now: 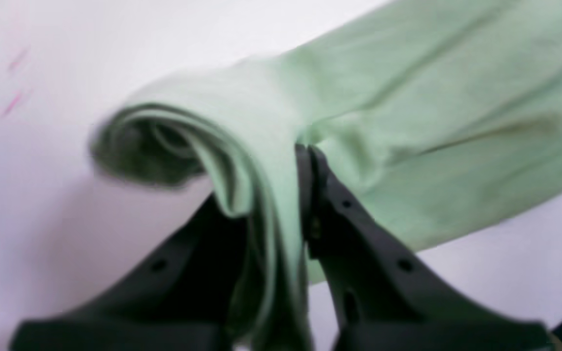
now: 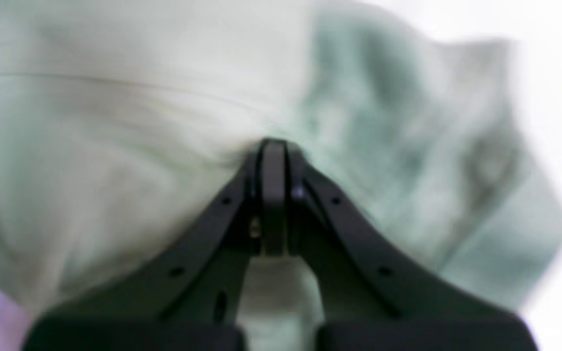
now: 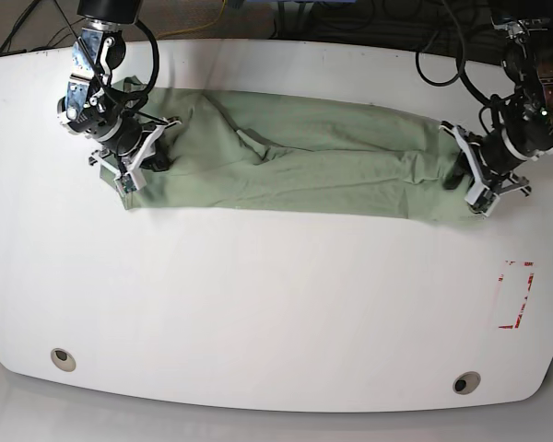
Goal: Layout the t-shirt on the table in an organized manner, then fold the t-shirt properly
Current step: 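Fold the held strip end toward the right gripper with the left gripper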
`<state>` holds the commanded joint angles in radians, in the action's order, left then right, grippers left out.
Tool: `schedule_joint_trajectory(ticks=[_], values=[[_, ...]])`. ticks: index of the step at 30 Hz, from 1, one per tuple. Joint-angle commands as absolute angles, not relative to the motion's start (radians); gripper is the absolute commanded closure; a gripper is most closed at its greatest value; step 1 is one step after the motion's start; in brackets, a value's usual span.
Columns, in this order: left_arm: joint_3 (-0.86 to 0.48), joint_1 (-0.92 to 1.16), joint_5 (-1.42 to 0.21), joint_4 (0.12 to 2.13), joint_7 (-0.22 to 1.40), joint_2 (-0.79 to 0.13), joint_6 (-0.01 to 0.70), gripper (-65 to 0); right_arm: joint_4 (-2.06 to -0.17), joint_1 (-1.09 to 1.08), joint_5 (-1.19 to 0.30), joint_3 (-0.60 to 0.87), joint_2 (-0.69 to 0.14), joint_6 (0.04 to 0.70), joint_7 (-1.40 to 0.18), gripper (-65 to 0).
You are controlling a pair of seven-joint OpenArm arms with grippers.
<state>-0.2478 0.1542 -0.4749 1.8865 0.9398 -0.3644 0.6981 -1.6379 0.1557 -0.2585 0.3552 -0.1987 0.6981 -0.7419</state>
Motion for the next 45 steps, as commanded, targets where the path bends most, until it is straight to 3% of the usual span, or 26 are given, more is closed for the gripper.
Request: schedule_joint_trajectory(ticks=[23, 45], values=[[0.013, 0.015, -0.475, 1.883, 1.122, -0.148, 0.698, -2.2, -1.635, 0.143, -0.259, 0.354, -0.193, 0.698, -0.742, 0.0], [0.047, 0.079, -0.472, 1.876, 1.118, 0.008, 0.698, -2.3, -1.569, 0.122, -0.259, 0.354, -0.191, 0.698, -0.742, 0.0]])
